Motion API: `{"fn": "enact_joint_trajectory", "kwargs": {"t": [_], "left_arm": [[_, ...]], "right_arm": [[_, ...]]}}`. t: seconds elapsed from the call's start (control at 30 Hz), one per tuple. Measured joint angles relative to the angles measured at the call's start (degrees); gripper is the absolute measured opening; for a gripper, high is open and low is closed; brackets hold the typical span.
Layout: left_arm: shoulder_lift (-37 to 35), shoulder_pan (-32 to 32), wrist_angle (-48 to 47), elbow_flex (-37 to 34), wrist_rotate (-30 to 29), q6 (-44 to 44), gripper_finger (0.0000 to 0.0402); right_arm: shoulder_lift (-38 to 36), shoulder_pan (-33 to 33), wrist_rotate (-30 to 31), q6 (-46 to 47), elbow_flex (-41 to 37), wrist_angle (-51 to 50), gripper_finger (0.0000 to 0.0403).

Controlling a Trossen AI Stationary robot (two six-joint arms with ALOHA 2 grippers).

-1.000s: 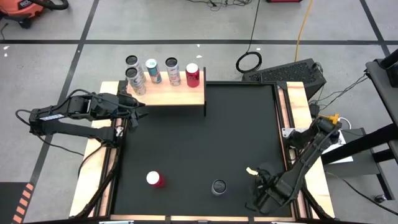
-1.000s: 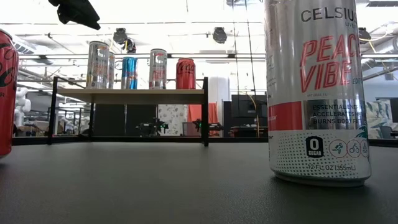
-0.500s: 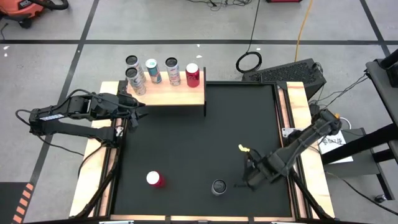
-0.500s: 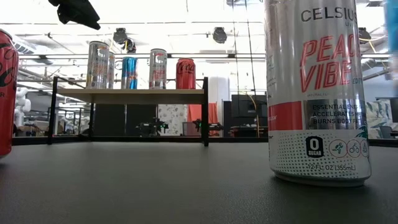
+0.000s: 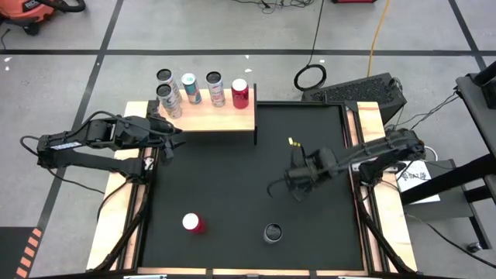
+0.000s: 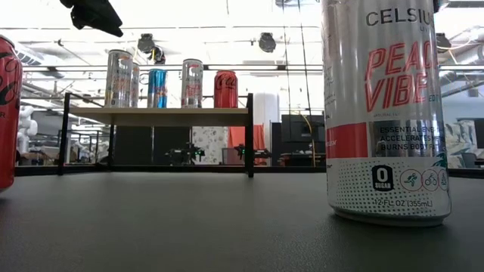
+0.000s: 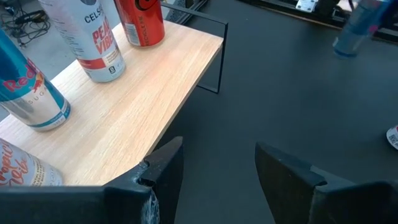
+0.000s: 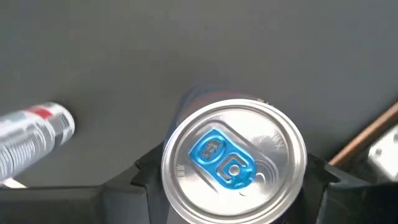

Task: Place canned beverage on shelf
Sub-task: Put the blue soda can on the shelf aligned with the blue soda can

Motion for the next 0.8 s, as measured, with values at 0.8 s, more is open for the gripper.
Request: {"fn": "enact_joint_trajectory", "kwargs": {"t": [0.8], "left_arm": [[3.26,0.01,5.11,-0.04,-0.13,1.64,0.0201]], "right_arm": [[0.10,-24.65,1.72,-37.44,15.97,18.01,0.0202]]}}
